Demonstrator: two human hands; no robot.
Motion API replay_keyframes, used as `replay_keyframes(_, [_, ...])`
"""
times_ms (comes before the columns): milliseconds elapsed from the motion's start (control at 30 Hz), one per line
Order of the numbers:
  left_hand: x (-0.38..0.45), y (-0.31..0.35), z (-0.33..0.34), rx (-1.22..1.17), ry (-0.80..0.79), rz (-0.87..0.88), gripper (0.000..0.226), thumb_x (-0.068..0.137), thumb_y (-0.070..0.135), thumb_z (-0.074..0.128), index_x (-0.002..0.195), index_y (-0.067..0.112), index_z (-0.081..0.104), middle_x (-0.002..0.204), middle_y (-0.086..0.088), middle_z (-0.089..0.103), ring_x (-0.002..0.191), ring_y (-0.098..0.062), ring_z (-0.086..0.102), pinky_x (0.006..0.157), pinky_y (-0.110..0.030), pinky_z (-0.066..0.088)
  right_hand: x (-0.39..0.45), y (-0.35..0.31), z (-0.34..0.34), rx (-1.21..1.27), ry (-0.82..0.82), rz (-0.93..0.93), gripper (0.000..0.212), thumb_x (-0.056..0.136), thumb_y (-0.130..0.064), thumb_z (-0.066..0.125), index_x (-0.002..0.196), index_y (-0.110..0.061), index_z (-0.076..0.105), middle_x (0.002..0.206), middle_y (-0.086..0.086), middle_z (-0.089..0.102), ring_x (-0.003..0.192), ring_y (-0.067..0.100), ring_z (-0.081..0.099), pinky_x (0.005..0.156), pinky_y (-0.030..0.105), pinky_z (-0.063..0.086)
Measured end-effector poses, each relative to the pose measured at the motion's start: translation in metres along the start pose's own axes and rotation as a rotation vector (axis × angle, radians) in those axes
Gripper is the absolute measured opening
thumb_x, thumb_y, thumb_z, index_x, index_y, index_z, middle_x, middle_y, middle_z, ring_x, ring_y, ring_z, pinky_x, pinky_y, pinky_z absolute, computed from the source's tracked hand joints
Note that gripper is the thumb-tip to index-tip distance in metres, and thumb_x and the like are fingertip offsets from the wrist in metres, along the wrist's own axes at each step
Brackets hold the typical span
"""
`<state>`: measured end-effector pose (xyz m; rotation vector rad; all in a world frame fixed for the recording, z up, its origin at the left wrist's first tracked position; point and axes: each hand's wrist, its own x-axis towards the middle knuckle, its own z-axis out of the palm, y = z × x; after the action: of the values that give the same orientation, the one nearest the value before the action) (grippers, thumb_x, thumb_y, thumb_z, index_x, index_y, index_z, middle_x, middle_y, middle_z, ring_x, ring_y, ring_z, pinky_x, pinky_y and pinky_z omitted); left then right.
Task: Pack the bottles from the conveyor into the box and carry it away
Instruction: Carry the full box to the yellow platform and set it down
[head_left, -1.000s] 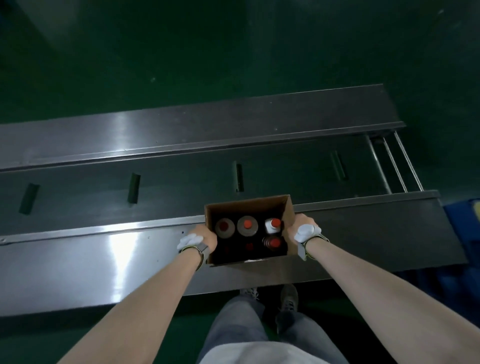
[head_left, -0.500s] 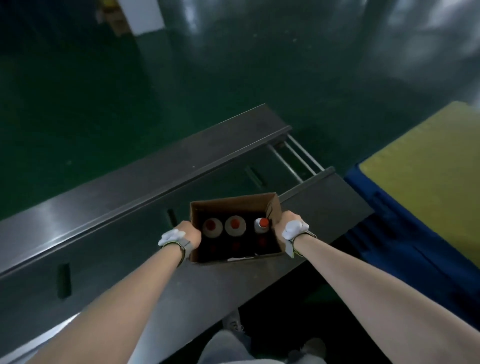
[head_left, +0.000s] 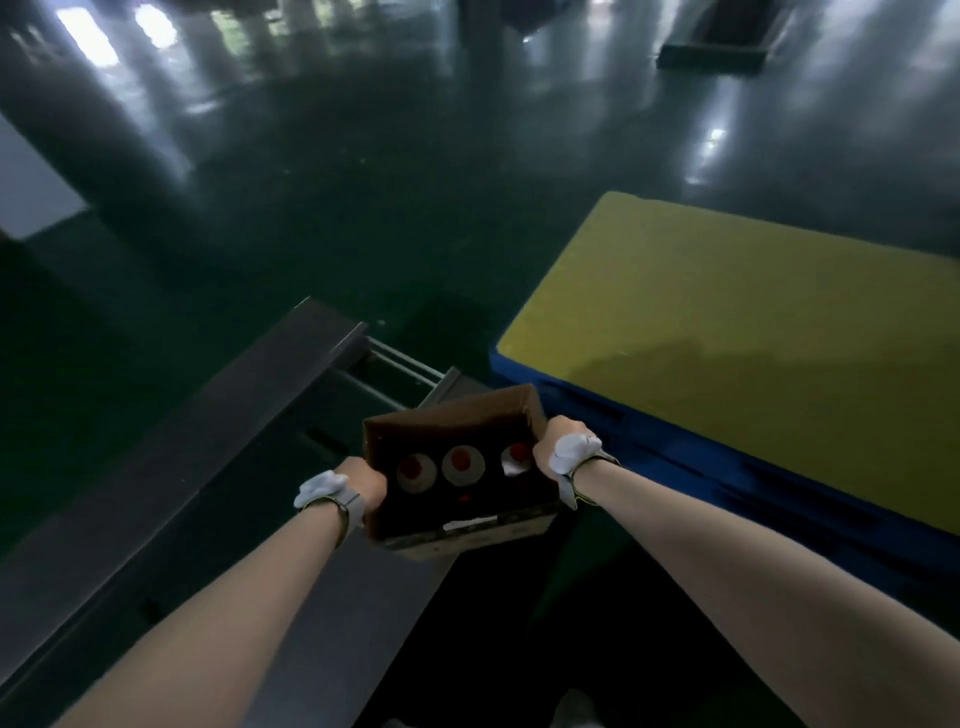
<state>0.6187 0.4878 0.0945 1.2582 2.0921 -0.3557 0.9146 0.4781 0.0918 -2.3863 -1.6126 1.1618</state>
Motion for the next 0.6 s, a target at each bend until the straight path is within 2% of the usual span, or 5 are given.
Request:
replay_keyframes(200, [-0.007,0.131,0.025,0.098,0.036,0.207,0.042,0.107,0.009,0.046,0.066,0.012,0.042,0.070,-0.004,0.043,0.056,-0.015,0.037,0.049,-0.020,0.033,0.006,0.096,-0.070,0.076,0.065,0.100,0.043,0.100,-0.030,0.065,0.066,-0.027,0.038,0.069,-0.004,0.039,0.062,0.018,0.042,0.075,0.029,0.038])
replay_keyframes(300, [-0.018,0.230,0.051,0.142,0.071,0.316,0.040,0.104,0.010,0.051,0.065,0.014,0.040,0.068,-0.003,0.042,0.056,-0.015,0.035,0.058,-0.030,0.039,0.023,0.166,-0.117,0.121,0.141,0.216,0.036,0.099,-0.027,0.065,0.069,-0.023,0.045,0.068,-0.003,0.042,0.078,0.022,0.050,0.072,0.031,0.040])
replay_keyframes(400, [-0.019,0.301,0.068,0.196,0.072,0.389,0.041,0.104,0.012,0.051,0.065,0.015,0.040,0.068,-0.003,0.041,0.056,-0.014,0.035,0.067,-0.034,0.041,0.040,0.209,-0.150,0.134,0.155,0.336,0.034,0.100,-0.021,0.062,0.068,-0.012,0.053,0.068,0.003,0.052,0.062,0.021,0.053,0.051,0.028,0.037])
replay_keyframes(533, [-0.014,0.400,0.095,0.179,0.041,0.455,0.042,0.104,0.011,0.052,0.065,0.014,0.038,0.067,-0.003,0.040,0.056,-0.015,0.034,0.072,-0.032,0.041,0.068,0.268,-0.192,0.143,0.207,0.464,0.038,0.104,-0.014,0.058,0.068,-0.013,0.047,0.068,0.005,0.045,0.074,0.022,0.061,0.063,0.030,0.039])
replay_keyframes(600, [-0.007,0.455,0.114,0.189,0.015,0.498,0.041,0.104,0.010,0.051,0.065,0.014,0.039,0.068,-0.003,0.040,0.057,-0.018,0.038,0.079,-0.031,0.040,0.083,0.302,-0.221,0.187,0.170,0.479,0.043,0.104,-0.012,0.058,0.063,-0.014,0.044,0.065,0.007,0.046,0.059,0.019,0.050,0.058,0.028,0.036])
